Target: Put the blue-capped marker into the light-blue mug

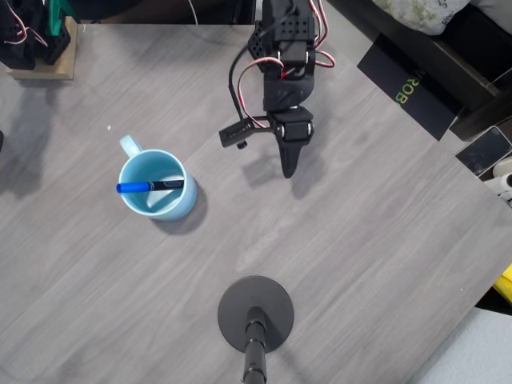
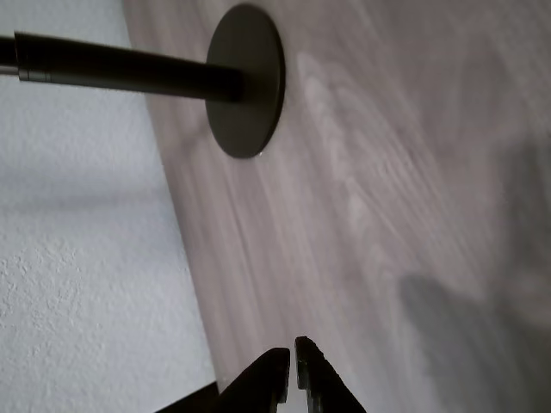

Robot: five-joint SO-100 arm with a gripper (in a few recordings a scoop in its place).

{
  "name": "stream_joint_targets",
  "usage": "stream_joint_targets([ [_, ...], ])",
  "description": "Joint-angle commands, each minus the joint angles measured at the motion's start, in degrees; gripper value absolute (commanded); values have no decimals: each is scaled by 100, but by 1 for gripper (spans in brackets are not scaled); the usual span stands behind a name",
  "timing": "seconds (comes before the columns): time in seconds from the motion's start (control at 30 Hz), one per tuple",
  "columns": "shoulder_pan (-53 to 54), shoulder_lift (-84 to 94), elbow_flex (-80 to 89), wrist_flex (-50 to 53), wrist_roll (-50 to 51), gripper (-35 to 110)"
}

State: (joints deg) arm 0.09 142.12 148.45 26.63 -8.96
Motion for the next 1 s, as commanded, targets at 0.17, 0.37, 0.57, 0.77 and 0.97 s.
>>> stream_joint_targets([
  [0.17, 290, 105, 624, -396, -44, 0],
  [0.37, 202, 308, 1169, -633, -9, 0],
  [0.57, 62, 1125, 2083, -835, 35, 0],
  [0.77, -141, 2874, 2856, -35, 44, 0],
  [0.97, -246, 3999, 2953, 1002, 167, 0],
])
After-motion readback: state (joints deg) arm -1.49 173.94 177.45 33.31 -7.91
